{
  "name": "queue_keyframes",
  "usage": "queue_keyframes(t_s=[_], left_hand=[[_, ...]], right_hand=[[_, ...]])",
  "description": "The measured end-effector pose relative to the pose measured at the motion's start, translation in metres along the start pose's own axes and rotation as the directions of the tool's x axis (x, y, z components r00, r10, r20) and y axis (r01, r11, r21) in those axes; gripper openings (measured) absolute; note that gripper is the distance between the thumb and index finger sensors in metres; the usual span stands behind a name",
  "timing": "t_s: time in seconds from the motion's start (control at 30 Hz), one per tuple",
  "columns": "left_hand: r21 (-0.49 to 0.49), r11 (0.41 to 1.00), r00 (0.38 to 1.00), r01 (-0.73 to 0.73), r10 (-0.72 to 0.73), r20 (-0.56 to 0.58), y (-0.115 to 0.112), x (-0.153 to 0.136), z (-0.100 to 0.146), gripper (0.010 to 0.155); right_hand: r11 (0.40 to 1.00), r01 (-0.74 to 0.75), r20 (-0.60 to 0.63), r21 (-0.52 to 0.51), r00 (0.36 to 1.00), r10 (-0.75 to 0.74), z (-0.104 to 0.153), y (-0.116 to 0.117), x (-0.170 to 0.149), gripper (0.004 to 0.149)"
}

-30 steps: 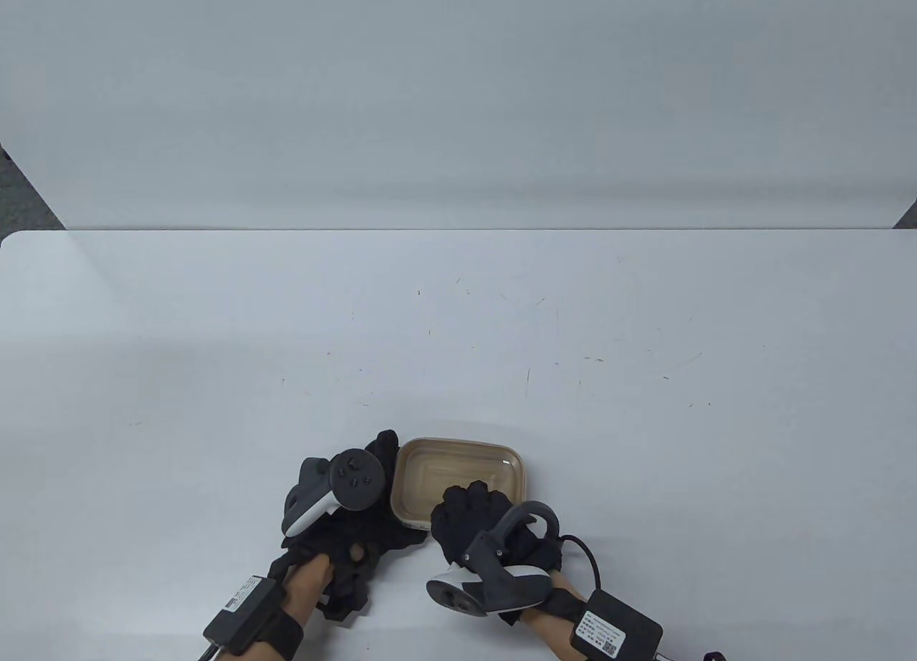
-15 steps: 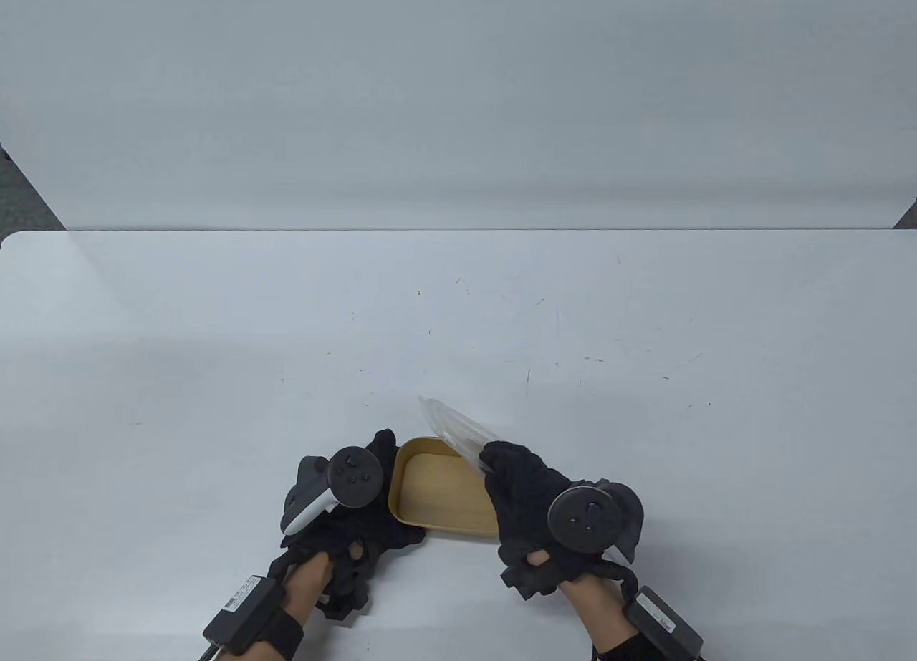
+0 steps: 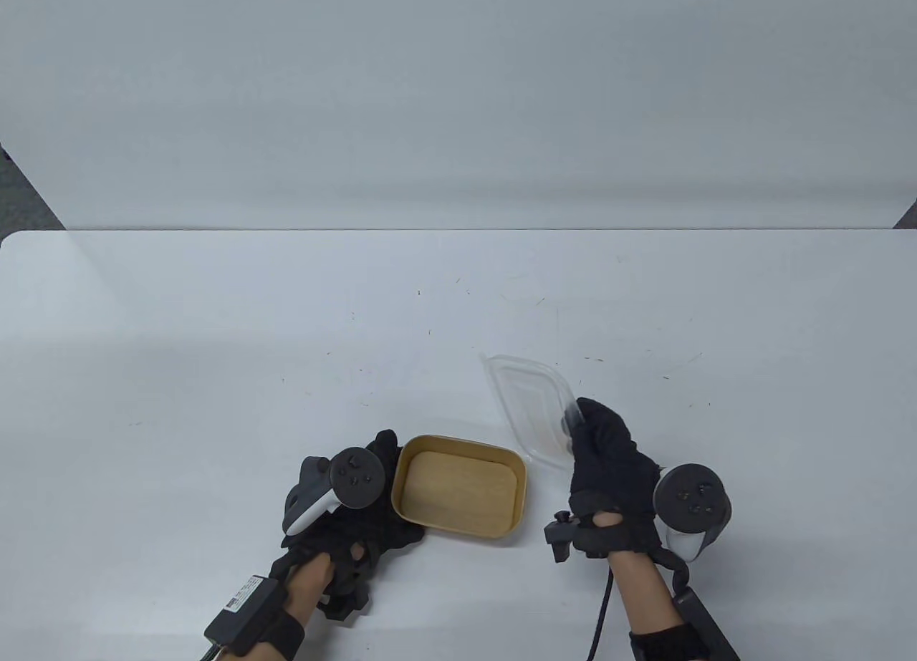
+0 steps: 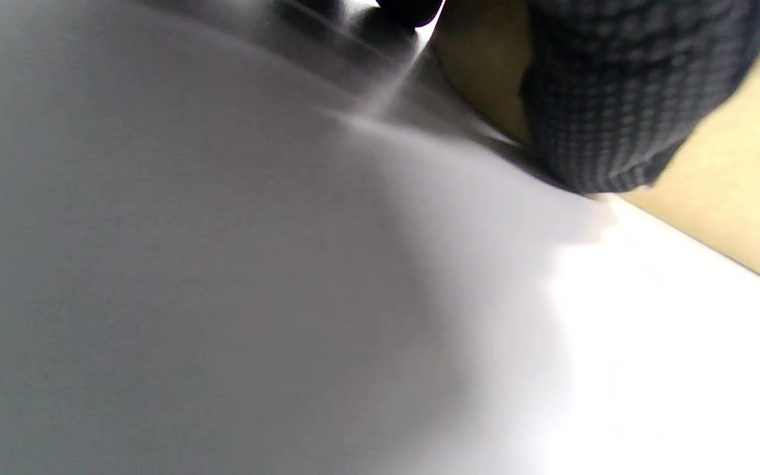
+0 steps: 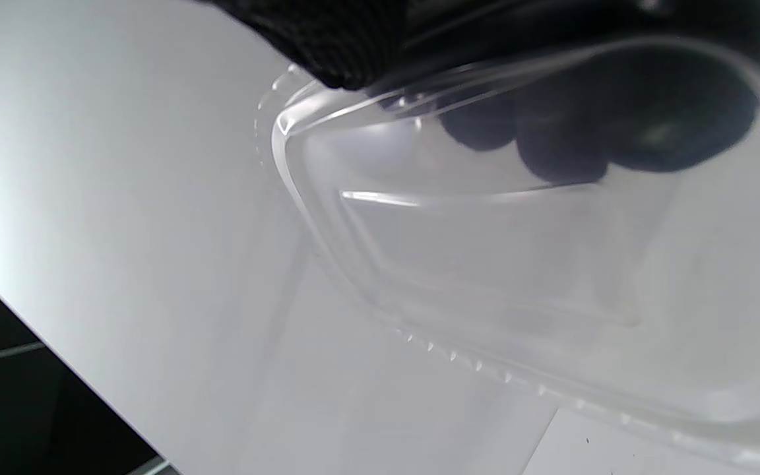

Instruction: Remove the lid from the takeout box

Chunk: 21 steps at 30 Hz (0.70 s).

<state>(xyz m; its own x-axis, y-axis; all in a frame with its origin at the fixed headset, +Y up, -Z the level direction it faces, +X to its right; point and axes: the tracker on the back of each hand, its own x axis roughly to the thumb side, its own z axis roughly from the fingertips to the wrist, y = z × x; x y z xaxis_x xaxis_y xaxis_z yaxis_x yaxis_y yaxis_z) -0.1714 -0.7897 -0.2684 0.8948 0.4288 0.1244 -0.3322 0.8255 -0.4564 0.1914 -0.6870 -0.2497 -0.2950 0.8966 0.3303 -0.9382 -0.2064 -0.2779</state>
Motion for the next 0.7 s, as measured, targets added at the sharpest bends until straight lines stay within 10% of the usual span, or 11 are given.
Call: queue_keyframes(t_s=[0.2,0.47,0.6,0.7], left_hand=[[-0.002,1.0,1.0,-0.001,0.001,0.001,0.0,0.0,0.0,0.131],[-0.004,1.0,1.0,0.0,0.0,0.001,-0.001,0.0,0.0,0.131],[-0.005,1.0,1.0,-0.002,0.002,0.005,-0.001,0.0,0.0,0.131],[-0.002,1.0,1.0,-0.016,0.016,0.023,0.0,-0.001,0.001,0.131]], right_hand=[[0.985,0.096,-0.157,-0.142,0.981,-0.118,-0.009,-0.044,-0.019,0.044],[0.997,0.079,-0.636,-0.009,0.769,-0.066,-0.011,-0.061,-0.091,0.046],[0.972,-0.218,-0.603,0.085,0.766,0.224,-0.013,-0.058,-0.09,0.06],[0.817,-0.569,-0.451,0.098,0.706,0.546,-0.013,-0.056,-0.073,0.067]])
